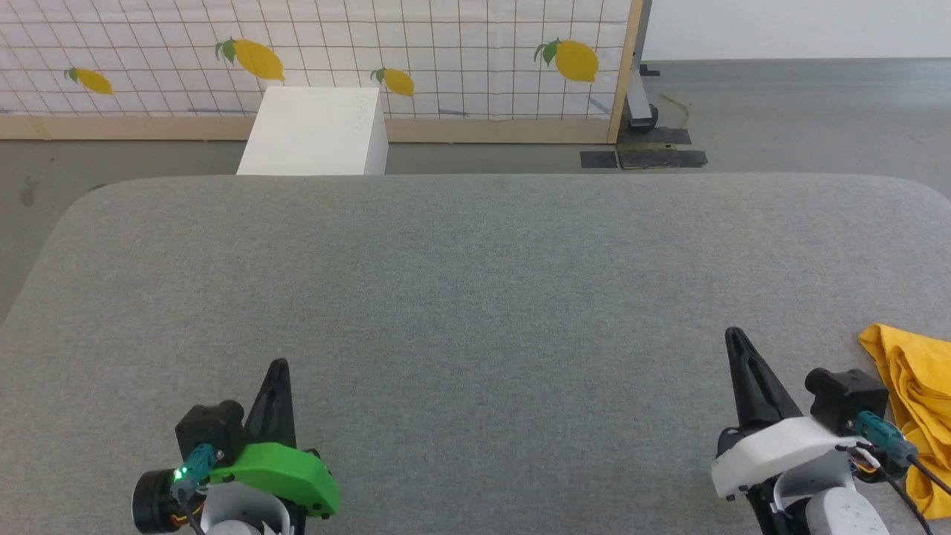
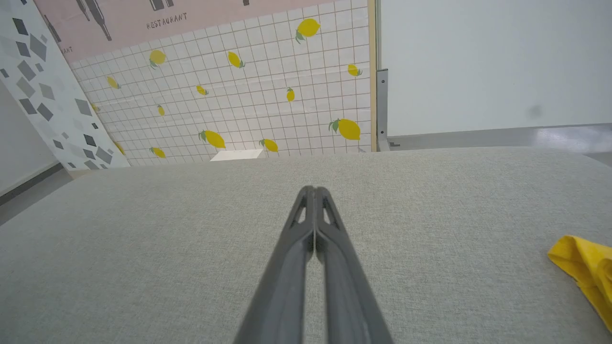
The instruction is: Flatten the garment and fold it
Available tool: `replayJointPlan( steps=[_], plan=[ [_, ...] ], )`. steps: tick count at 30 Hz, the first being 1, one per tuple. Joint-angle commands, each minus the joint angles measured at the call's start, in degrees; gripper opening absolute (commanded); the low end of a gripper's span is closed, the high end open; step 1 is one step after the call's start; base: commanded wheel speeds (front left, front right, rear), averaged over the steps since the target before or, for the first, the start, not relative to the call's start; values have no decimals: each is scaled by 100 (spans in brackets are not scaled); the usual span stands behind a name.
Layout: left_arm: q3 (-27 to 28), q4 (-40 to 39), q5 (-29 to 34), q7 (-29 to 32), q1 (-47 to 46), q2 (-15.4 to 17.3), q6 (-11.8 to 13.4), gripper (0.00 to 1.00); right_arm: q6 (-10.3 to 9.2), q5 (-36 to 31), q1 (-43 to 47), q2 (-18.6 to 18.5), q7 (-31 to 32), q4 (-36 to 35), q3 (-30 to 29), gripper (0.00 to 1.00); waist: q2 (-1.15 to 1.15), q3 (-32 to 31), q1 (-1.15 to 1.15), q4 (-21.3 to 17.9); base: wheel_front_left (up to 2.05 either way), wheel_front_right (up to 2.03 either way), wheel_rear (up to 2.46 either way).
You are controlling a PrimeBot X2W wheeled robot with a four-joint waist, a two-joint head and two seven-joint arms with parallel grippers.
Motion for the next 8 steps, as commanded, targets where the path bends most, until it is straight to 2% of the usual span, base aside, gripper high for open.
replayJointPlan(
  steps=[1,8],
  plan=[
    [18,-53,107,43,56,-19,-9,0,-3,-55,82,0,35,-68,6,0,0,0,0,1,0,0,0],
    [31,-141,192,118,69,-27,-11,0,-3,-140,114,0,112,-182,8,0,0,-1,0,5,0,0,0]
  ],
)
